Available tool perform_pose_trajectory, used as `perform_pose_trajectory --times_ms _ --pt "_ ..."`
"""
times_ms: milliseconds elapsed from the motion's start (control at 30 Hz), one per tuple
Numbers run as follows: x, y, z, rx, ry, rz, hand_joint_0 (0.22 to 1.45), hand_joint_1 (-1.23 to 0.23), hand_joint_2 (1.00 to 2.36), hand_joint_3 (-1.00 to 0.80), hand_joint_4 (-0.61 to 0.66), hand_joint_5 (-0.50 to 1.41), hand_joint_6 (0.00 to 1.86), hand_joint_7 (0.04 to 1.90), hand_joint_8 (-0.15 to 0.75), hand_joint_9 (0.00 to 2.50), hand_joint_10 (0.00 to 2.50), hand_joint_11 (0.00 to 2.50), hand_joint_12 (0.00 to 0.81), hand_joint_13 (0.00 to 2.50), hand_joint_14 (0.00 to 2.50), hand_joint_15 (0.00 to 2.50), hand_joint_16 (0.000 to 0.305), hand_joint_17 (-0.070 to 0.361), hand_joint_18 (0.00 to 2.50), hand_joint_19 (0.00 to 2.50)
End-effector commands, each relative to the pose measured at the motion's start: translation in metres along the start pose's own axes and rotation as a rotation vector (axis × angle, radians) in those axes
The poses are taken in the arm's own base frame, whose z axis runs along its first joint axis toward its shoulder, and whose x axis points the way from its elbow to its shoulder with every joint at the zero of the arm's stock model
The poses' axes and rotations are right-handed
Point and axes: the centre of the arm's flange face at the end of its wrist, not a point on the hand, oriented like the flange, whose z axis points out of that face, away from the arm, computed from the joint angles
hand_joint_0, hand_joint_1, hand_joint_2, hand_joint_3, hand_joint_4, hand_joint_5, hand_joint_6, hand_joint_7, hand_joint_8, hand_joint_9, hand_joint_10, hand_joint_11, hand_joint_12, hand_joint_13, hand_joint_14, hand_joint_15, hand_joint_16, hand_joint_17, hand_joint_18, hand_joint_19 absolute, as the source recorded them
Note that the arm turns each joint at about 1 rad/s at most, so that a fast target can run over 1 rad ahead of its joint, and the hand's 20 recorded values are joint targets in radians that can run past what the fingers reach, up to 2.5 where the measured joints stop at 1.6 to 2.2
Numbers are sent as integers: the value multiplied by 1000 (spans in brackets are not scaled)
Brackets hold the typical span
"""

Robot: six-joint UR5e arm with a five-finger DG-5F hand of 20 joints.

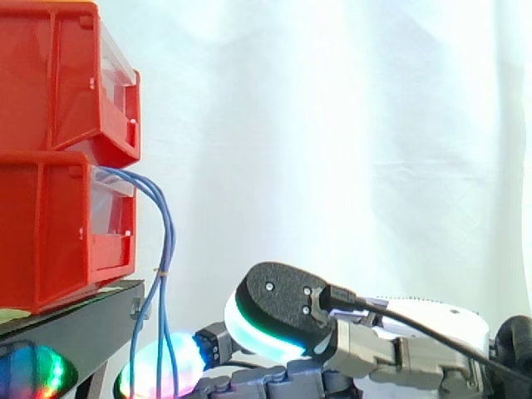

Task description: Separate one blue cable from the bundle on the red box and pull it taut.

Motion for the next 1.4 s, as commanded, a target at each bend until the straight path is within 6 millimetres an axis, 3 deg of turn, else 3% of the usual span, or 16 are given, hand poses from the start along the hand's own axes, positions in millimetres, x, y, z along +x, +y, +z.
perform_pose_trajectory --times_ms 0,500,900,1067,1233,1367 --pt "8 -7 2 -37 -1 -3 500 -547 1000 -500 171 -189 502 718 207 470 0 0 291 153 0 0 42 95 0 110" --pt "14 1 7 -44 5 67 504 -549 1000 -500 178 -177 502 745 206 496 0 0 290 180 0 0 42 94 28 149" --pt "14 4 7 -39 30 158 529 -576 1000 -500 248 -106 503 1042 206 735 8 171 288 342 1 59 39 87 190 222" --pt "12 15 9 -45 38 176 533 -580 1000 -500 252 -100 503 1069 205 749 7 182 288 357 3 71 38 86 210 239" --pt "-3 39 8 7 64 150 537 -586 1000 -500 250 -97 503 1085 205 757 7 202 288 370 3 78 38 85 225 250" --pt "-8 43 6 41 86 147 540 -590 1000 -500 241 -92 503 1138 208 761 7 206 289 386 4 88 38 84 232 259"
